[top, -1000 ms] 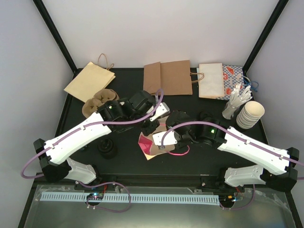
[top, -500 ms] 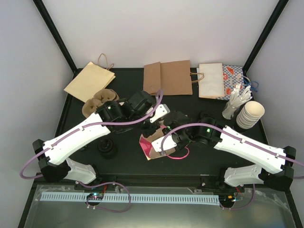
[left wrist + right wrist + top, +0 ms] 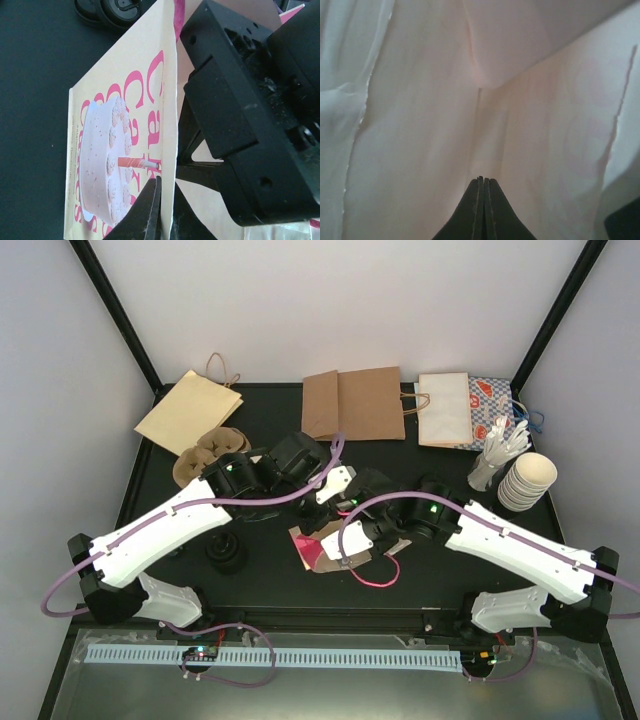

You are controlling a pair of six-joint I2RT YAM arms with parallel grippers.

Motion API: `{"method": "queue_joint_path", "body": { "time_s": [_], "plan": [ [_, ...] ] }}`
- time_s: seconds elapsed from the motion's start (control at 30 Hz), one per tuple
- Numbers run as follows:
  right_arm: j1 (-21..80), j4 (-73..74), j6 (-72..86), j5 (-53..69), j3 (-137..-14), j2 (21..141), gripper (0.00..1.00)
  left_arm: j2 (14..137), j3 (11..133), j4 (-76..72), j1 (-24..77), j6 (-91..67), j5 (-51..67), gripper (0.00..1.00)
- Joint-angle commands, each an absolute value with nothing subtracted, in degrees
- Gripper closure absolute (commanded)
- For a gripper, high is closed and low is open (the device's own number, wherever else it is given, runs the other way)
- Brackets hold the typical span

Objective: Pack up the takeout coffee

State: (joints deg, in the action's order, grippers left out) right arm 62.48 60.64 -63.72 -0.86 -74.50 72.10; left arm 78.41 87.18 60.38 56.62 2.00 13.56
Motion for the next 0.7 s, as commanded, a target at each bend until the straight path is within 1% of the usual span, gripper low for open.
{"method": "queue_joint_path", "body": {
  "time_s": [0.0, 0.2, 0.43, 0.67],
  "plan": [
    [62.2, 59.5, -63.9, 2.1, -72.2, 72.4, 0.99, 76.1, 88.4, 58.7, 57.1, 2.6, 17.9, 0.98],
    [62.2, 57.3, -61.7, 3.5, -69.9, 71.7, 0.99, 74.6, 88.2, 56.8, 57.1, 2.1, 19.5, 0.98],
    [62.4, 54.1, -59.0, 0.5, -65.5, 70.2, 0.99, 73.7, 88.1, 54.2, 57.2, 0.6, 19.5, 0.98],
    [63.3, 52.8, -56.5, 0.5, -62.6, 67.0, 0.99, 71.9, 88.9, 54.3, 56.9, -0.6, 16.7, 0.98]
  ]
}}
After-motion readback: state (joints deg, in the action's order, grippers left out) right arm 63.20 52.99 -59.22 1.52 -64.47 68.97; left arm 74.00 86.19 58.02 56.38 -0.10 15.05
